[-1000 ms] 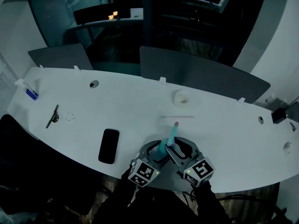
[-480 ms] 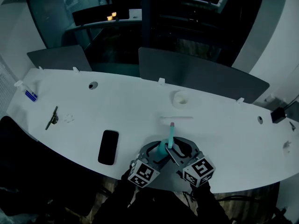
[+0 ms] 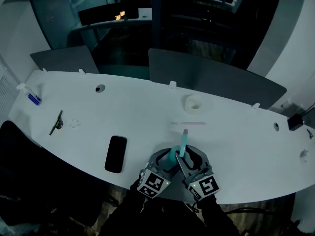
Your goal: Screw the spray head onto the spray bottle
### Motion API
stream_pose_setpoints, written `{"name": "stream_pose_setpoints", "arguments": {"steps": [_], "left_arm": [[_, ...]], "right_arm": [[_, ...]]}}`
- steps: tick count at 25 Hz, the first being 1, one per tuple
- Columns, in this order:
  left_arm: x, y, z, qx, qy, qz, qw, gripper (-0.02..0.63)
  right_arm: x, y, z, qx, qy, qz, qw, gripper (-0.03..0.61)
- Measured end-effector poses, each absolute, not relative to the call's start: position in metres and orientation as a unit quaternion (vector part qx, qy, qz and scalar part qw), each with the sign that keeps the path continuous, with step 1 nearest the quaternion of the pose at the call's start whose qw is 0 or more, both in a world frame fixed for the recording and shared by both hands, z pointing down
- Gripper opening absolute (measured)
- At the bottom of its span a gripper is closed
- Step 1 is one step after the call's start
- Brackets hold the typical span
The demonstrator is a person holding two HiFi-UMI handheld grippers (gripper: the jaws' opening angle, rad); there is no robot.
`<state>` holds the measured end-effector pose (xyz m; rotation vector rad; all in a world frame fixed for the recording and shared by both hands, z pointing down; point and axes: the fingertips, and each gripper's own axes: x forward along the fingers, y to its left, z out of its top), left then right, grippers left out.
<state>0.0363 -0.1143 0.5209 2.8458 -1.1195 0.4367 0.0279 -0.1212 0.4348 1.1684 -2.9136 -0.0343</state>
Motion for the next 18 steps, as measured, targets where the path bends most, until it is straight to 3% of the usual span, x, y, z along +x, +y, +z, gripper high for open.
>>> {"name": "stream_pose_setpoints", "arguments": {"steps": [5,8,16,18], "left_arm": [[0.033,-0.117,0.524,0.922,-0.352,0.143,0.068,0.317],[0.032,-0.121,0.526,0.926,-0.335,0.168,0.049,0.315],[0.043,-0.124,0.525,0.929,-0.321,0.182,0.039,0.301],[0.051,-0.123,0.52,0.94,-0.294,0.164,0.054,0.36]], "right_arm": [[0.019,-0.113,0.429,0.36,-0.931,-0.051,0.015,0.129],[0.013,-0.113,0.43,0.357,-0.931,-0.074,0.03,0.129],[0.045,-0.132,0.433,0.383,-0.923,0.025,-0.034,0.129],[0.043,-0.131,0.433,0.374,-0.926,0.033,-0.035,0.129]]}}
